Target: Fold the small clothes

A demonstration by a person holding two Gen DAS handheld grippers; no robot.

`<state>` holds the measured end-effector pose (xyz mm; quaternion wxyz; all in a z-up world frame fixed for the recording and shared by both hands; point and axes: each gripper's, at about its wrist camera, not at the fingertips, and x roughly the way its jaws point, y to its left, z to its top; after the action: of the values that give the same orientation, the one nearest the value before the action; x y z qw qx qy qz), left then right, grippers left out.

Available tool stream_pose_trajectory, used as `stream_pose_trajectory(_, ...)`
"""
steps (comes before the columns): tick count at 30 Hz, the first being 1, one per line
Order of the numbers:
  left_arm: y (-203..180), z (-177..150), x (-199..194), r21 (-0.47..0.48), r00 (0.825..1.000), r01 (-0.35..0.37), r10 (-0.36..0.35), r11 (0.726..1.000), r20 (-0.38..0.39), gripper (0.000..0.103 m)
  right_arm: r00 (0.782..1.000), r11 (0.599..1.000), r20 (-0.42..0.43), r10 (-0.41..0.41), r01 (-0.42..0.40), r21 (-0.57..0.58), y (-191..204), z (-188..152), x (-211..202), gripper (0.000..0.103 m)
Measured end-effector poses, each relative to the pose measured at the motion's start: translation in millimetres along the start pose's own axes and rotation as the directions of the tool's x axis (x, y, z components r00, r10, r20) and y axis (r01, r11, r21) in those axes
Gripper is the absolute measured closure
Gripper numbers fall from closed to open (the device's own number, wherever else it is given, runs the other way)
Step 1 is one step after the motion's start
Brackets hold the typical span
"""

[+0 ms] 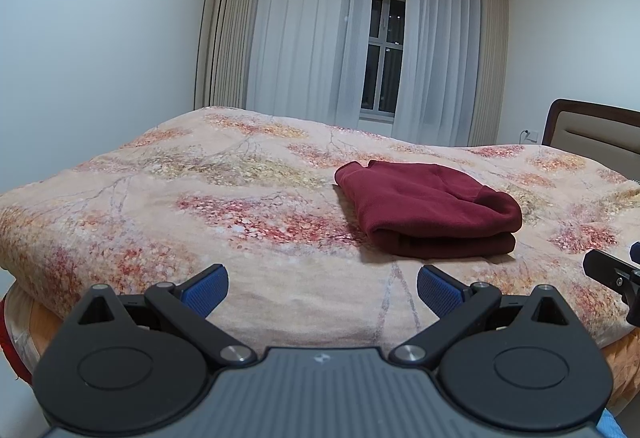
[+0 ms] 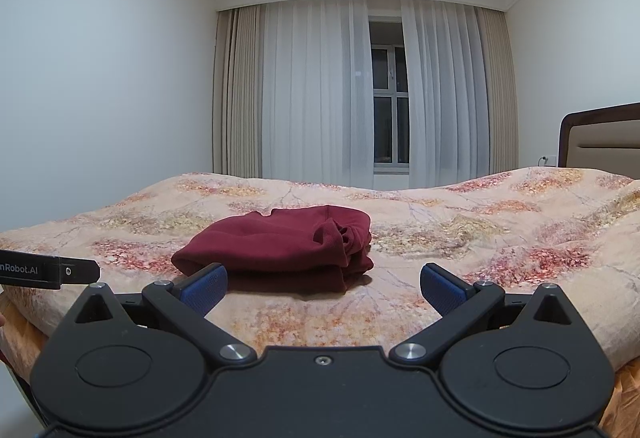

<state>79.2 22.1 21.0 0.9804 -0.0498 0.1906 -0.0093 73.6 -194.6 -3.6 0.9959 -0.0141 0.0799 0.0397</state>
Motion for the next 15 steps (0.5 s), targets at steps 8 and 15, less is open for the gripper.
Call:
stream_pose_trajectory(8,0.0,-0.7,-0.7,0.002,1.000,0.000,0.000,1.000,0.001,0.000,1.000,1.000,0.000,0.001,-0.001,-0.002,-0.2,-0.5,1.2,0.000)
stream_pose_trajectory(15,0.0,-1.3,-0.5,-0.002,1.000,-0.003,0.003,1.000,-0.006,0.000,1.000,1.000,0.001,0.000,0.000,-0.002,0.1,-0.4,1.0,0.000)
